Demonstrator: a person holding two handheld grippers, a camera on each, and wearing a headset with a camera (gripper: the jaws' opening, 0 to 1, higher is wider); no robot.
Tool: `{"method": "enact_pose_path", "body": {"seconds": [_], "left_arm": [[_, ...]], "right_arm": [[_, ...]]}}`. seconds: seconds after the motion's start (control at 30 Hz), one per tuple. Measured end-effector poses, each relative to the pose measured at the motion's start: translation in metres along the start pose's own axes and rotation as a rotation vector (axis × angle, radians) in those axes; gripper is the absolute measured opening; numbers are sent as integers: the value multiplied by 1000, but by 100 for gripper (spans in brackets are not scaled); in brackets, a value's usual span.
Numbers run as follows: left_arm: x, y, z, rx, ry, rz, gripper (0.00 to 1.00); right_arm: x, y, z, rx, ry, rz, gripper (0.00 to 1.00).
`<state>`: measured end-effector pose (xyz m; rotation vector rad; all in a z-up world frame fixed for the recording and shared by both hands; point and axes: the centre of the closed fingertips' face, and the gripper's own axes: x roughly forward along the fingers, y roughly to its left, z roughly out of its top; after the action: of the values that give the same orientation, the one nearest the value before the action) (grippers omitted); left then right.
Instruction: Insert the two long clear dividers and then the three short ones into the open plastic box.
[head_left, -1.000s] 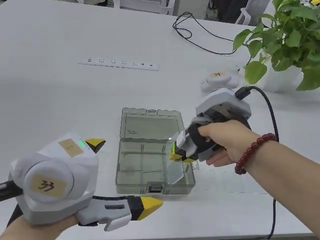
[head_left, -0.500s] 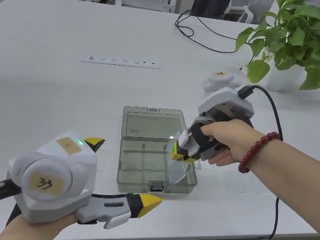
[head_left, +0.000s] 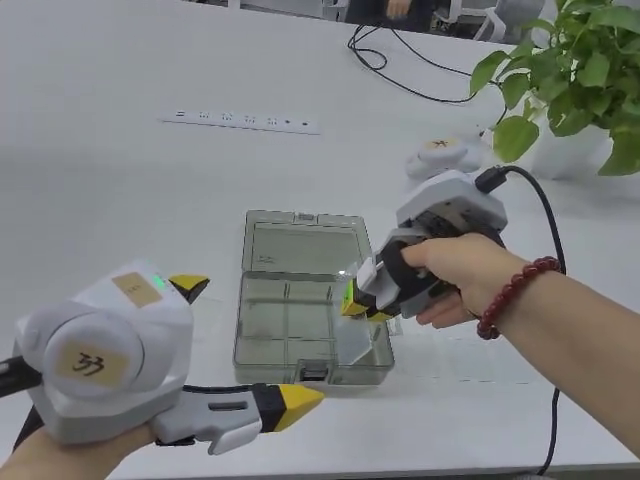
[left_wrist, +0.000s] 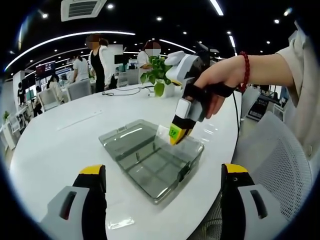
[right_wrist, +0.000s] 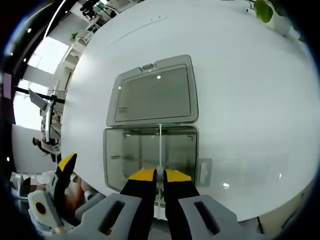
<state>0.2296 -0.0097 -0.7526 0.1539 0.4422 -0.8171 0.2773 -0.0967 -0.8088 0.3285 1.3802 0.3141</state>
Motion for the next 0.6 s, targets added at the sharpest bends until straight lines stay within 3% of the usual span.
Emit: {"method": "enact_pose_path", "body": {"seconds": [0.6], "left_arm": [[1,2,-1,-5,2,4,96]], "right_arm": [[1,5,-5,-54,60,-24,6]]}}
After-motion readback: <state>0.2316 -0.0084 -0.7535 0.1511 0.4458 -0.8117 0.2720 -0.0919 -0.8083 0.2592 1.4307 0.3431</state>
